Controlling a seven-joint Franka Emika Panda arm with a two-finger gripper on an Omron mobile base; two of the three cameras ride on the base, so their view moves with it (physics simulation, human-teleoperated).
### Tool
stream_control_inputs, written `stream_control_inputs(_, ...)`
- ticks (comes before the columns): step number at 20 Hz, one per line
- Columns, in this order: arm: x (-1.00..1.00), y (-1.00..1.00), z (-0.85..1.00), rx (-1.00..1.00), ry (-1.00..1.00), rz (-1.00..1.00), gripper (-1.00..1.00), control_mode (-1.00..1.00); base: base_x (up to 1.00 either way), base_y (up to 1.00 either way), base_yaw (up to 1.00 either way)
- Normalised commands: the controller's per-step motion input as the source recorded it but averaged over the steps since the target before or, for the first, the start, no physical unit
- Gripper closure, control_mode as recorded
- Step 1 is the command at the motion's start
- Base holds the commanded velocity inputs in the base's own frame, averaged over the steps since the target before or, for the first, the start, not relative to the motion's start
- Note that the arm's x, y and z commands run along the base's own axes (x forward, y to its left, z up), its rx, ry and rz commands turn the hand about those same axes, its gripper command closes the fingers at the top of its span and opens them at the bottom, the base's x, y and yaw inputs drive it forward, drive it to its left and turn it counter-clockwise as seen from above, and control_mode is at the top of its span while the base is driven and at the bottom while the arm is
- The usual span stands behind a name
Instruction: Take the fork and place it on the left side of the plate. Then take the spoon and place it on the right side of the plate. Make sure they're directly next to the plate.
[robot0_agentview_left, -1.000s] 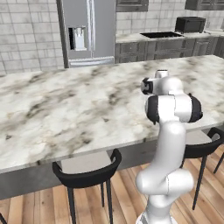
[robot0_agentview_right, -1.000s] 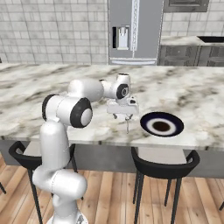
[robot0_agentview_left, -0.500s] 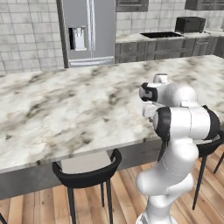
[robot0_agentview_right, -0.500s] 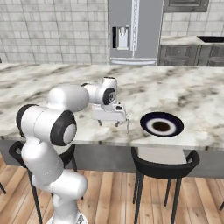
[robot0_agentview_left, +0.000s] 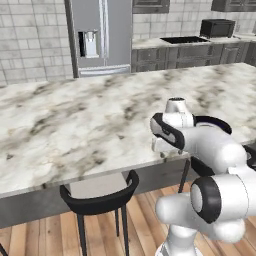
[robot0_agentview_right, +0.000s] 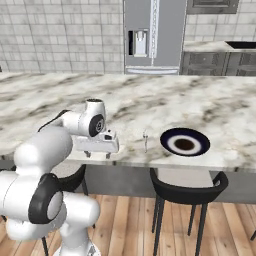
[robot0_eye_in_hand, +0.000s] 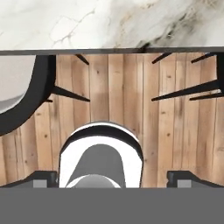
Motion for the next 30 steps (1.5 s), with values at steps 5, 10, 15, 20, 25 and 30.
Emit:
stream_control_inputs(5,-1.0,0.18,0.0,0.0,-0.21,0.0,-1.0,-1.0,0.0,0.0,0.0)
stream_control_inputs(10,-0.72,0.0,0.0,0.01,-0.16,0.0,-1.0,-1.0,0.0,0.0,0.0)
stream_control_inputs(15,-0.06,0.04,0.0,-0.01,-0.03,0.0,-1.0,1.0,-0.07,-0.05,0.0)
stream_control_inputs(20,0.0,0.0,0.0,0.0,0.0,0.0,-1.0,1.0,-0.32,-0.8,-0.11)
stream_control_inputs(25,0.0,0.0,0.0,0.0,0.0,0.0,-1.0,1.0,-0.19,-1.0,-0.11)
stream_control_inputs(30,0.0,0.0,0.0,0.0,0.0,0.0,-1.0,1.0,-0.02,-1.0,-0.08)
